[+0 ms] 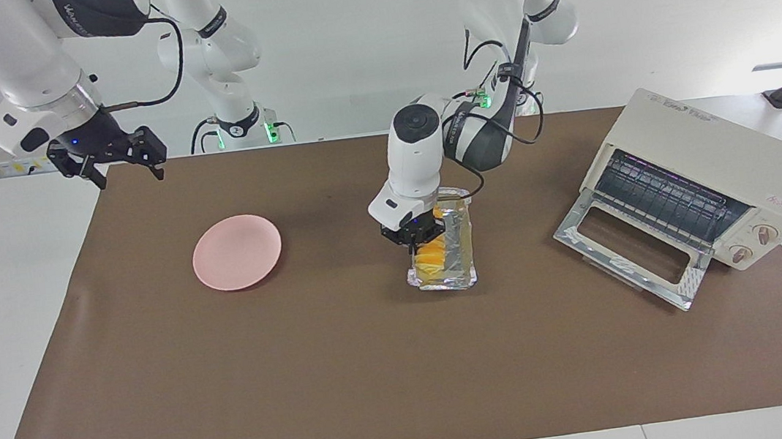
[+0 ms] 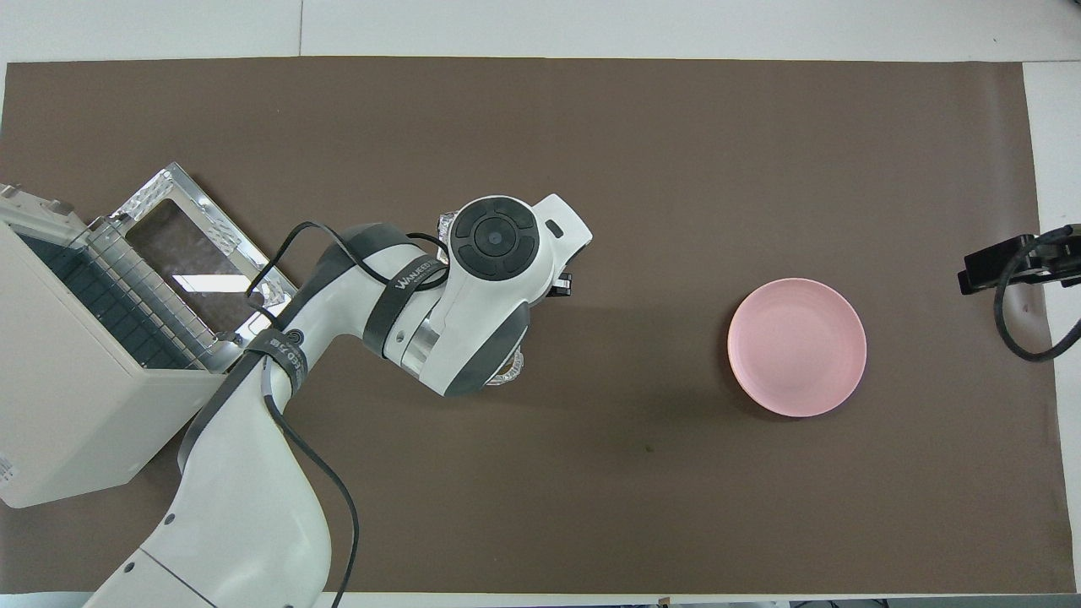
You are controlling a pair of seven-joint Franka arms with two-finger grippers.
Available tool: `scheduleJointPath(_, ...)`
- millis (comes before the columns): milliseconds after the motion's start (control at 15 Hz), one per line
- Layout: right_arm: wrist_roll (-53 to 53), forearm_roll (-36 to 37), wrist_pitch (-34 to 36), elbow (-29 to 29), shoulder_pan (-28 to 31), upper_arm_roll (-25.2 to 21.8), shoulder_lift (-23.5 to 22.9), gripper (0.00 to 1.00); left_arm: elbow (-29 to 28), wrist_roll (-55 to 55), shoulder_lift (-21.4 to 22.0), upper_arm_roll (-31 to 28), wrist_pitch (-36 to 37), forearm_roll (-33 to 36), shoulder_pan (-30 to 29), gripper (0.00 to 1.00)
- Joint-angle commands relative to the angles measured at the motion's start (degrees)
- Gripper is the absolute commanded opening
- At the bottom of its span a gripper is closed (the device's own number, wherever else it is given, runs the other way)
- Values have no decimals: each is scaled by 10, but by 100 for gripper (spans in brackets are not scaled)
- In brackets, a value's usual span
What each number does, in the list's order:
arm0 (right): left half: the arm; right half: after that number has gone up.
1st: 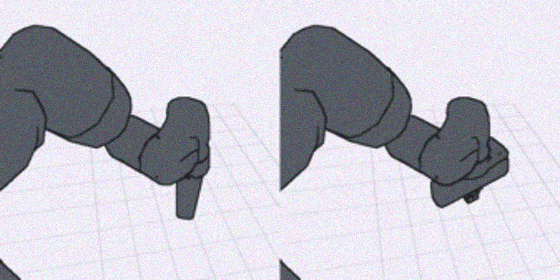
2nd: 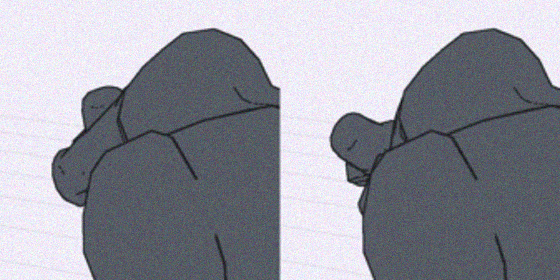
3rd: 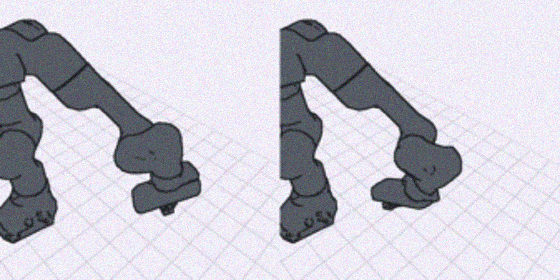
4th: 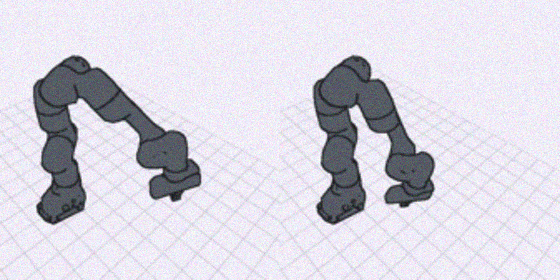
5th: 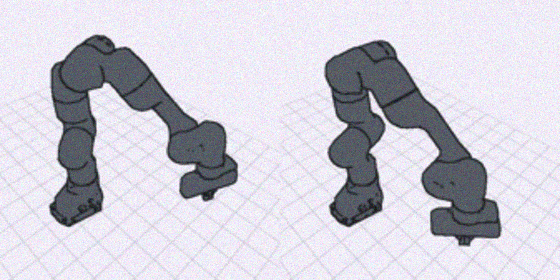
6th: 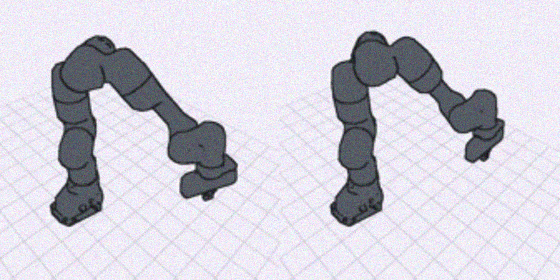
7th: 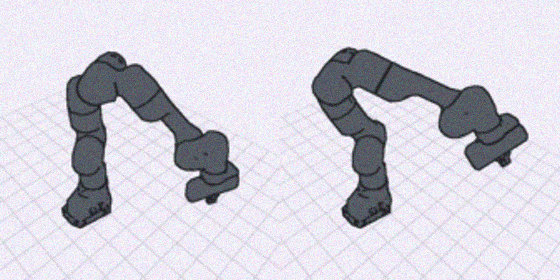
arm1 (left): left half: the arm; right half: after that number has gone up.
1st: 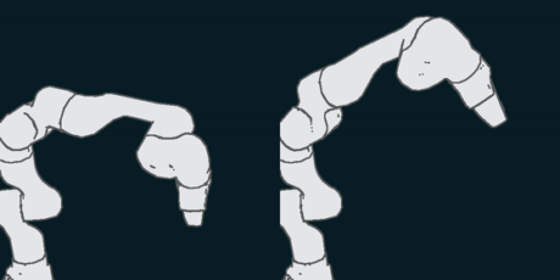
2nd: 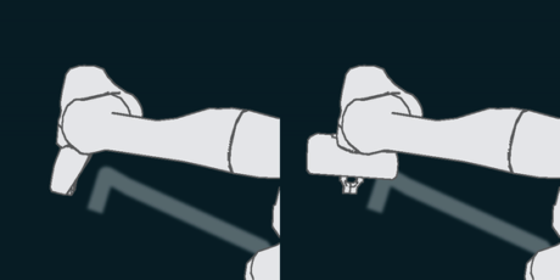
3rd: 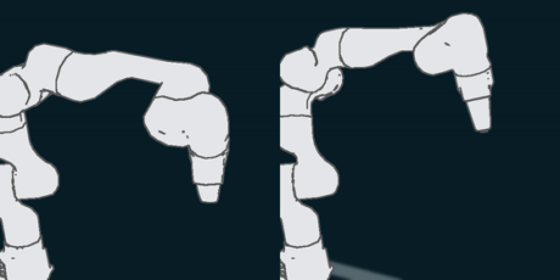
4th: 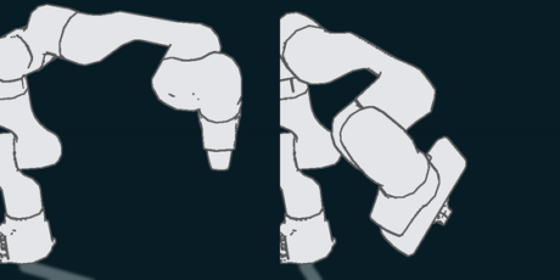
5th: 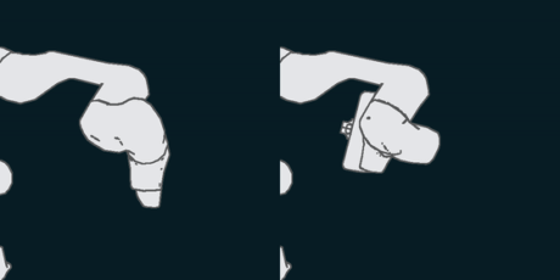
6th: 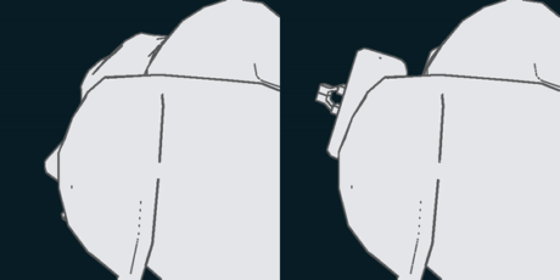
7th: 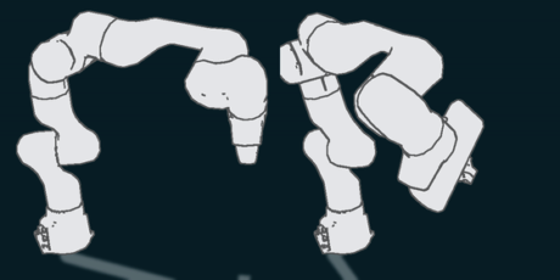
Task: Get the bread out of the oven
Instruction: 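Pull the foil tray out of the oven with the left gripper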
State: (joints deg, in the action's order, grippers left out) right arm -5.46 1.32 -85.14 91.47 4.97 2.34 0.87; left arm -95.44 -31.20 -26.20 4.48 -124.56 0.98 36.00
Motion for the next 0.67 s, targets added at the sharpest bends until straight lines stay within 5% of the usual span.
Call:
scheduleJointPath(0, 9, -4, -5, 15, -7, 6, 12, 100, 11, 4, -17, -11, -12, -12, 9, 0)
scheduleJointPath(67, 13, -4, -9, 16, -10, 5, 12, 100, 11, 3, -17, -11, -10, -12, 10, 13)
scheduleJointPath(267, 46, -4, -25, 27, -28, 6, 18, 100, 23, 1, -16, -14, -2, -12, 11, 100)
scheduleJointPath(400, 75, -4, -48, 42, -50, 6, 19, 100, 31, 1, -3, -22, 9, -12, 2, 100)
scheduleJointPath(600, 161, -4, -106, 71, -115, 6, 11, 100, 29, 6, 70, -41, 75, -11, -52, 100)
